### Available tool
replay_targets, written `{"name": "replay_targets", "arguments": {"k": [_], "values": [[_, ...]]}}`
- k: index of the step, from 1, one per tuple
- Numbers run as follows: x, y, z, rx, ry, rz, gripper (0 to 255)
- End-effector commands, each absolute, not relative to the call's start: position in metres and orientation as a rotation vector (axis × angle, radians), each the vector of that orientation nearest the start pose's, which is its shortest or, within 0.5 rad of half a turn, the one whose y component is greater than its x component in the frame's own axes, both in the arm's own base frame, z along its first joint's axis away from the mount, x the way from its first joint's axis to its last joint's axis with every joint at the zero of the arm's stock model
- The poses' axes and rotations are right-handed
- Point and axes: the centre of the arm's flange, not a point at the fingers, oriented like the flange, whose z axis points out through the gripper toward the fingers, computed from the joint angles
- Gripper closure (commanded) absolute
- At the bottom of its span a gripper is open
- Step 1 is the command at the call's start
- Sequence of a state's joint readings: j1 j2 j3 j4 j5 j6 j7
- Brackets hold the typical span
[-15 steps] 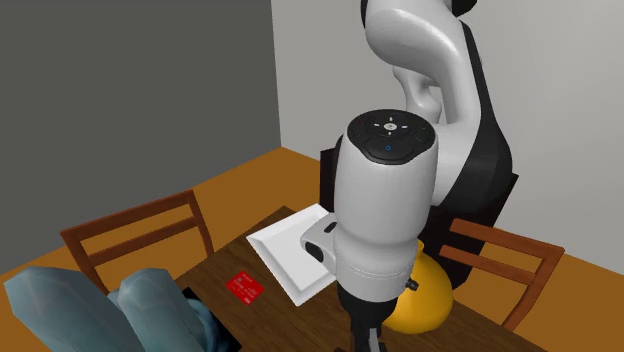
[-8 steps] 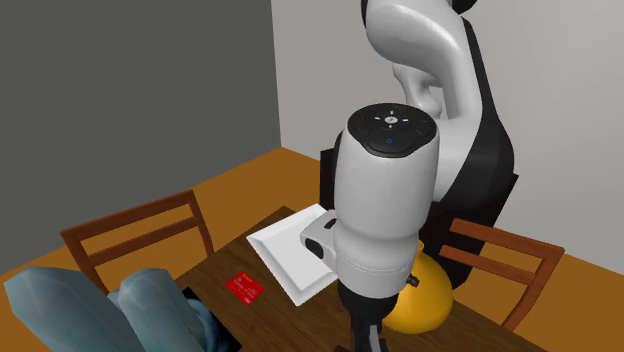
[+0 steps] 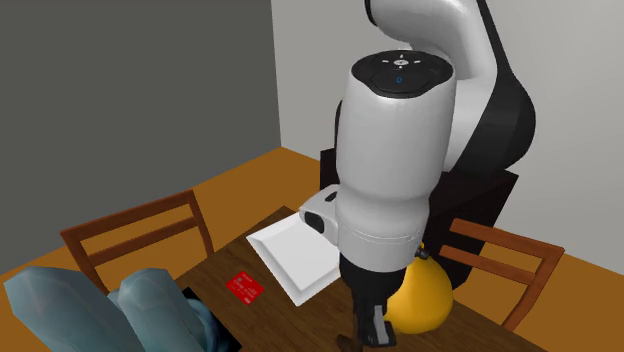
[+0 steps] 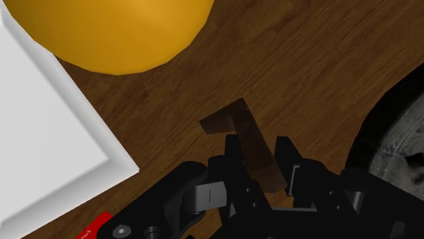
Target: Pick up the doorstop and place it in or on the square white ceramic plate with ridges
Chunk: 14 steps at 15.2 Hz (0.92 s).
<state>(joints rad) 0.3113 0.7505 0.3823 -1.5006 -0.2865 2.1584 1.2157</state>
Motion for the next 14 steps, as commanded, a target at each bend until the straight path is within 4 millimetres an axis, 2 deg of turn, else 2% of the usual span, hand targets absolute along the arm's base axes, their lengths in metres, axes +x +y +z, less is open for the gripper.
{"name": "replay_targets", "arguments": {"k": [1, 8, 14], "values": [[0.579, 0.408, 0.253, -3.075, 0.700, 0.060, 255], [0.579, 0.408, 0.286, -3.075, 0.700, 0.060, 255], [0.558, 0.333, 0.300, -3.075, 0.700, 0.060, 255]]}}
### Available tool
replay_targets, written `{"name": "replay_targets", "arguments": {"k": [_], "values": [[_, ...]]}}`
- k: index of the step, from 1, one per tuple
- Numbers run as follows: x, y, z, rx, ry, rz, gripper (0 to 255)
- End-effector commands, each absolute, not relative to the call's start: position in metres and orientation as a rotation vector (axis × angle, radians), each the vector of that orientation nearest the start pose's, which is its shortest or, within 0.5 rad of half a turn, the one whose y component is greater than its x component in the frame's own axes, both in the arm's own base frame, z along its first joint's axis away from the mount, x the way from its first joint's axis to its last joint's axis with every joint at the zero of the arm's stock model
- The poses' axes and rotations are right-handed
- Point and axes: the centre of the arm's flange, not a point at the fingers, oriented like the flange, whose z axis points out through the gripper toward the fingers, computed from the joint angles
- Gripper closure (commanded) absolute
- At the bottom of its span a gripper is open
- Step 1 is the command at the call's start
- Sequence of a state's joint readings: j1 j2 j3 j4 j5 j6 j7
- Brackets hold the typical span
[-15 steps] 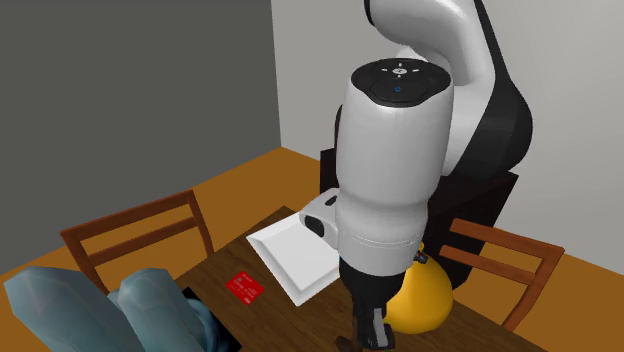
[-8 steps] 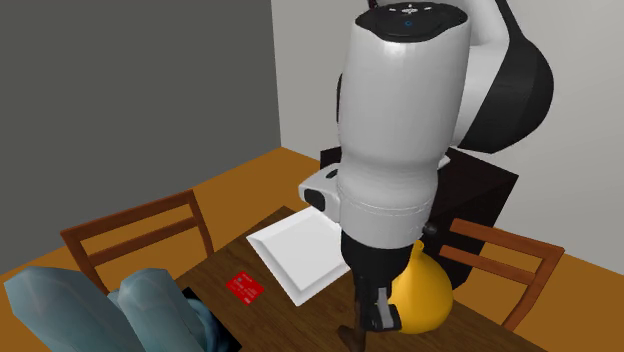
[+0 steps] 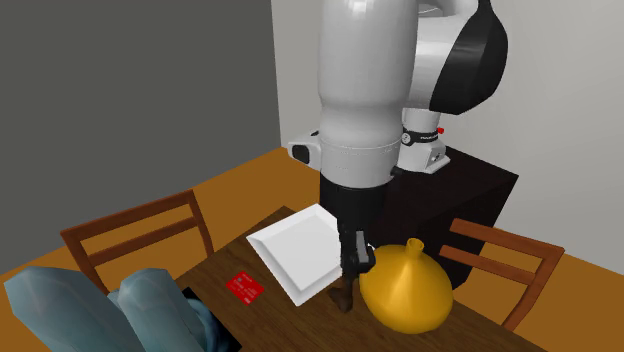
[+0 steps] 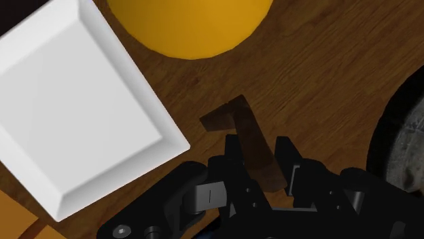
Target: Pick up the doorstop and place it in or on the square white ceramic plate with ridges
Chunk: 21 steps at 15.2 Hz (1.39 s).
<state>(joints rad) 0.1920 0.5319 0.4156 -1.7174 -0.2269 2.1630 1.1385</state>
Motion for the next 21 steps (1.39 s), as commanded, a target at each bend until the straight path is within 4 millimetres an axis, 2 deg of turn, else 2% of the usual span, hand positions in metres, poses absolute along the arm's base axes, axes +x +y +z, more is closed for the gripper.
{"name": "replay_targets", "arguments": {"k": [1, 16, 21], "values": [[0.555, 0.321, 0.303, -3.075, 0.700, 0.060, 255], [0.501, 0.130, 0.339, -3.075, 0.700, 0.060, 255], [0.501, 0.130, 0.312, -3.075, 0.700, 0.060, 255]]}}
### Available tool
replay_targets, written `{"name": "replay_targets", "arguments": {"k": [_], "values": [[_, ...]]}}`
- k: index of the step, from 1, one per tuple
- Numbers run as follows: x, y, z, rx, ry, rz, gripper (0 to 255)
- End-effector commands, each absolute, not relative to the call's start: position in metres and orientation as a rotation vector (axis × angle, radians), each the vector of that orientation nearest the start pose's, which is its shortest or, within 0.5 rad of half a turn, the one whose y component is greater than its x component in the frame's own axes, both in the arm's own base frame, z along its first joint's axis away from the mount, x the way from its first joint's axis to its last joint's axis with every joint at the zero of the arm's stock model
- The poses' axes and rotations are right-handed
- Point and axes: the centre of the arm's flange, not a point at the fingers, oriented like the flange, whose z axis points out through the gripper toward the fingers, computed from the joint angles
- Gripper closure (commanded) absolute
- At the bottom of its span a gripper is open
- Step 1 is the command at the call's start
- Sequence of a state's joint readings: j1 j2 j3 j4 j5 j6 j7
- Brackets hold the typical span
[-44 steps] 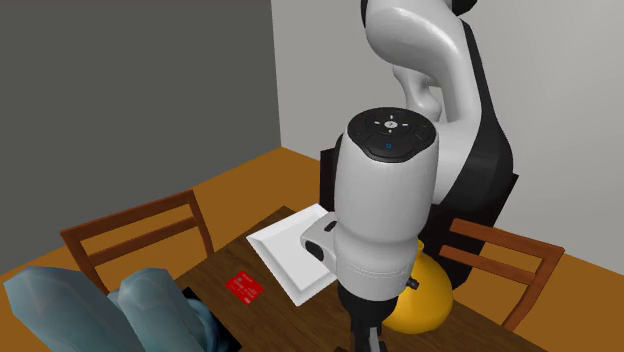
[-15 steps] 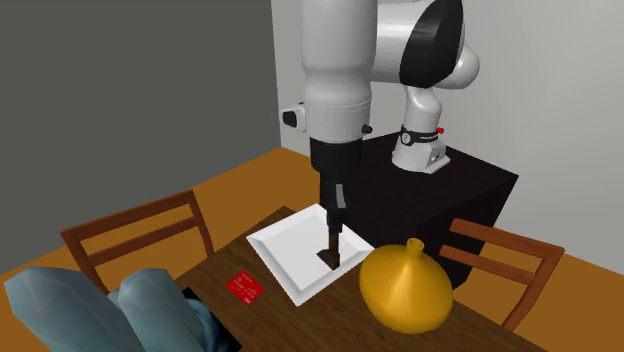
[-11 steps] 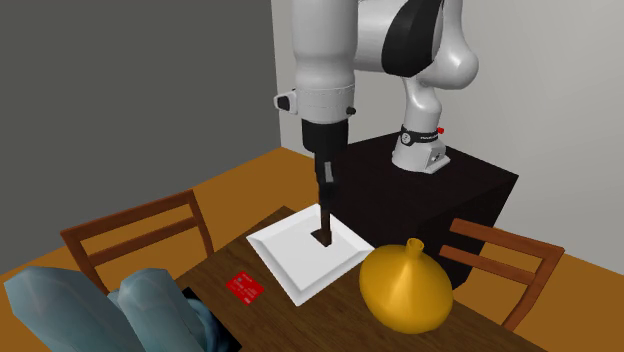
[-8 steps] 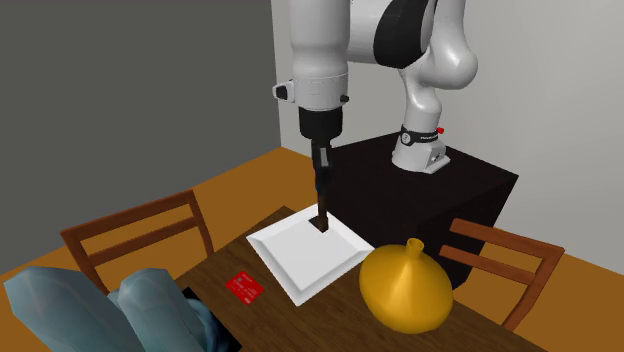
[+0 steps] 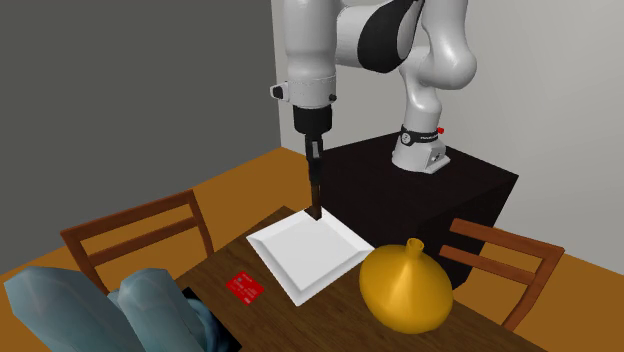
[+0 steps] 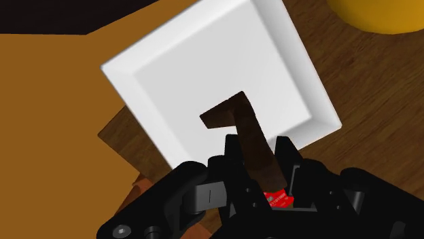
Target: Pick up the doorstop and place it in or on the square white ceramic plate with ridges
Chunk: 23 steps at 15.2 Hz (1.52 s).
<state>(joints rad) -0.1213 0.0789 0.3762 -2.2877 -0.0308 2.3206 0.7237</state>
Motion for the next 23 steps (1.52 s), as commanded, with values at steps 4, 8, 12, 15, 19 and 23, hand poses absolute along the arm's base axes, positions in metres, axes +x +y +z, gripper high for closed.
{"name": "replay_targets", "arguments": {"k": [4, 8, 12, 15, 19, 23], "values": [[0.501, 0.130, 0.291, -3.075, 0.700, 0.060, 255], [0.501, 0.130, 0.270, -3.075, 0.700, 0.060, 255], [0.501, 0.130, 0.249, -3.075, 0.700, 0.060, 255], [0.501, 0.130, 0.233, -3.075, 0.700, 0.060, 255], [0.501, 0.130, 0.216, -3.075, 0.700, 0.060, 255], [0.501, 0.130, 0.216, -3.075, 0.700, 0.060, 255]]}}
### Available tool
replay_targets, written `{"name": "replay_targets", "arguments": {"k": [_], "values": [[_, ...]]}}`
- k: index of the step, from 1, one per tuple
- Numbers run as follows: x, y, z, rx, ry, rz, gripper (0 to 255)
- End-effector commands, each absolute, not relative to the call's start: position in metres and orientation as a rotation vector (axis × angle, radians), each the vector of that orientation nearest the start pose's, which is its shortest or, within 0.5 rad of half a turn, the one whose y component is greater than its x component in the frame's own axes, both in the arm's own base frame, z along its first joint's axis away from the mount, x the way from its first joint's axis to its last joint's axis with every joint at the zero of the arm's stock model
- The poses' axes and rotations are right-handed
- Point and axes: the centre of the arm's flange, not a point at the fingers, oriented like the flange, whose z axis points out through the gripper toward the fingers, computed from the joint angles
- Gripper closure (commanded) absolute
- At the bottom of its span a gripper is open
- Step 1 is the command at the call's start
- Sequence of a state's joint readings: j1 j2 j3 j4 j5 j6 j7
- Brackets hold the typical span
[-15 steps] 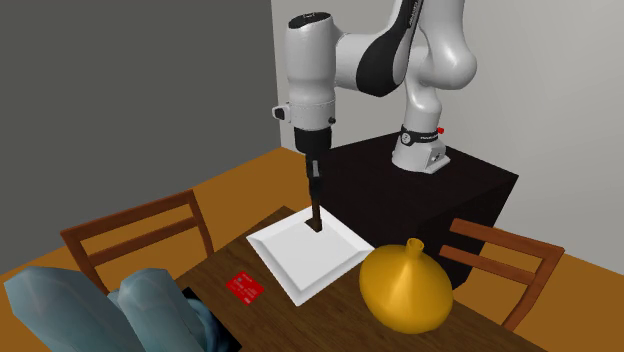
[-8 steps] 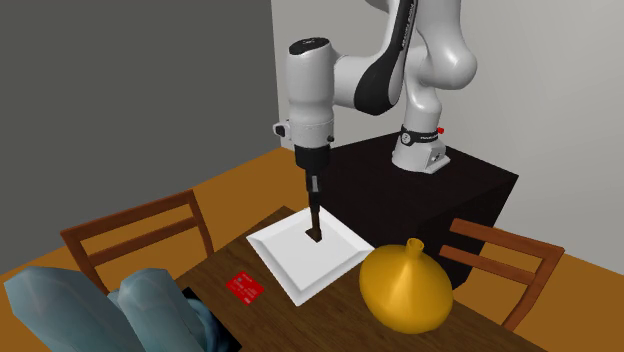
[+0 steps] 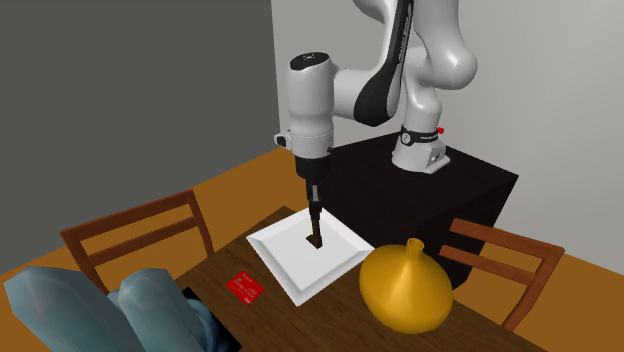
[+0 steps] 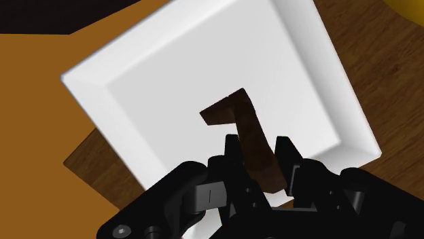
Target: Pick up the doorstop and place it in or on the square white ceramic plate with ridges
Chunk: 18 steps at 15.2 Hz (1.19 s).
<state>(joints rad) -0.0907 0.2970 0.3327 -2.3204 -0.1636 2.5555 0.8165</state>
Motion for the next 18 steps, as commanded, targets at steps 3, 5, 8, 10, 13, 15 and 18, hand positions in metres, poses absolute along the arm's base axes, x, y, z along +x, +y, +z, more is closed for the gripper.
{"name": "replay_targets", "arguments": {"k": [3, 5, 8, 10, 13, 15, 18], "values": [[0.501, 0.130, 0.216, -3.075, 0.700, 0.060, 255], [0.501, 0.130, 0.216, -3.075, 0.700, 0.060, 0], [0.501, 0.130, 0.216, -3.075, 0.700, 0.060, 0], [0.502, 0.130, 0.229, -3.075, 0.700, 0.060, 0], [0.503, 0.131, 0.266, -3.075, 0.700, 0.060, 0], [0.503, 0.131, 0.266, -3.075, 0.700, 0.060, 0], [0.503, 0.131, 0.266, -3.075, 0.700, 0.060, 0]]}}
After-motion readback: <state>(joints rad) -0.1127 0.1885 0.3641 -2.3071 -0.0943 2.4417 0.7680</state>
